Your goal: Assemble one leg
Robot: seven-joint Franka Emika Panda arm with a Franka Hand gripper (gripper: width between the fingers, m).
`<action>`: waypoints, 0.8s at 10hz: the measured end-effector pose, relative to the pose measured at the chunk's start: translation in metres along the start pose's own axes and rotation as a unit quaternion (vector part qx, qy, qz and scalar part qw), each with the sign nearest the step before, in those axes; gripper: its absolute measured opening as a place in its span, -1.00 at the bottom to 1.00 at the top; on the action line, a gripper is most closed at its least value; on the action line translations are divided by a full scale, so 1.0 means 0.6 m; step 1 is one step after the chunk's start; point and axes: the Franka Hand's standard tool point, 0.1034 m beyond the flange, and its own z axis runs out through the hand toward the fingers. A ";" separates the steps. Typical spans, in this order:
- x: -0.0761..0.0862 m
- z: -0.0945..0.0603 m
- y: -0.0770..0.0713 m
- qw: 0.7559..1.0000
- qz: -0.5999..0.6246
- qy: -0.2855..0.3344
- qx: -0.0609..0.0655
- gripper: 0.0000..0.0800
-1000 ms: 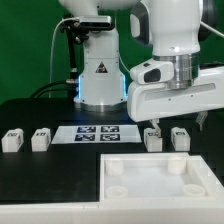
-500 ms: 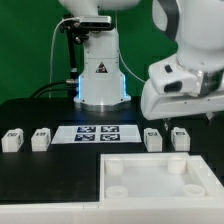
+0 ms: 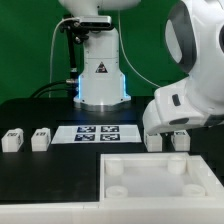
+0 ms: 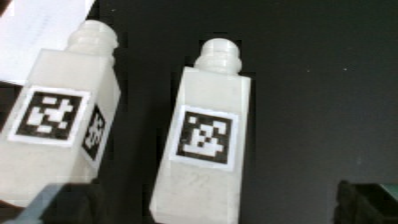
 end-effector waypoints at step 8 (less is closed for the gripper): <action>0.005 0.057 -0.009 0.999 0.040 -0.031 -0.008 0.31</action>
Offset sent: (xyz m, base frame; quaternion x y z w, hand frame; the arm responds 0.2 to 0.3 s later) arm -0.0150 -0.0085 -0.0116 -0.0061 0.0218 0.0060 0.9997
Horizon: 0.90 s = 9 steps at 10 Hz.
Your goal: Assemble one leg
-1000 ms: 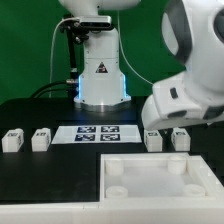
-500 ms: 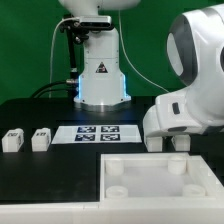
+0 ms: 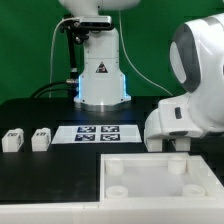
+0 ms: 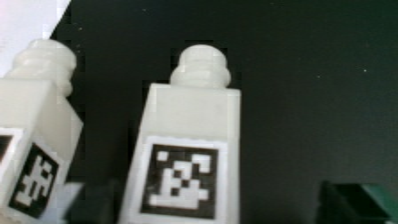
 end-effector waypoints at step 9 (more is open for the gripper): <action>0.000 -0.001 0.001 1.000 -0.002 0.000 0.000 -0.27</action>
Offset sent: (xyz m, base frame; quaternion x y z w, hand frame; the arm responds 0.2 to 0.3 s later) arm 0.0000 0.0000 0.0000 0.0000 0.0000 0.0000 1.0000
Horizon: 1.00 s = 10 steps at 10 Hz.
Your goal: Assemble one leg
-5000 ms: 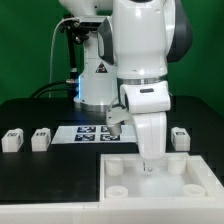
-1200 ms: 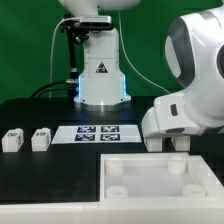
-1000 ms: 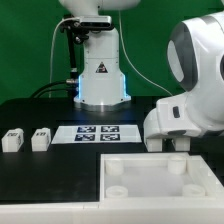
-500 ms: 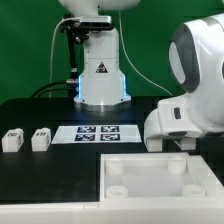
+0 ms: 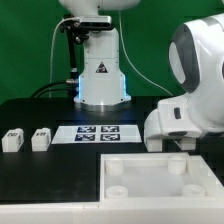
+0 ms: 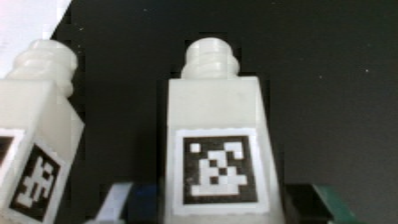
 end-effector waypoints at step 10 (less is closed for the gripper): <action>-0.048 -0.232 0.073 0.937 -0.060 0.343 0.016 -0.27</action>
Offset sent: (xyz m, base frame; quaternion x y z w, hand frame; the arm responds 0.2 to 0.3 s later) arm 0.0422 -0.0256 0.0540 0.0148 -0.0150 -0.0592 0.9980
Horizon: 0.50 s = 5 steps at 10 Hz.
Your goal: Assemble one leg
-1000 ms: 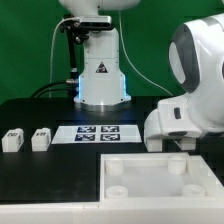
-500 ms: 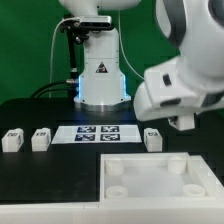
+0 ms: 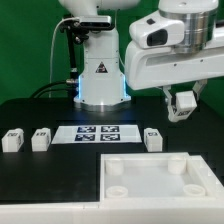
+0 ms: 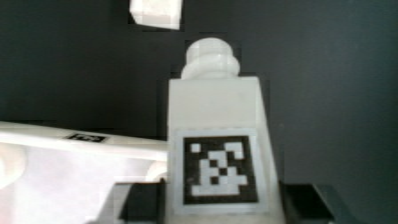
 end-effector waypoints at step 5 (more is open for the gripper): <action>0.111 -0.078 0.037 0.974 -0.038 0.222 -0.017 -0.27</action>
Offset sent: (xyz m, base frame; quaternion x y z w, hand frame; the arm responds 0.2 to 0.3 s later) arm 0.0880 -0.0145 0.0392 -0.0114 0.2624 -0.0698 0.9624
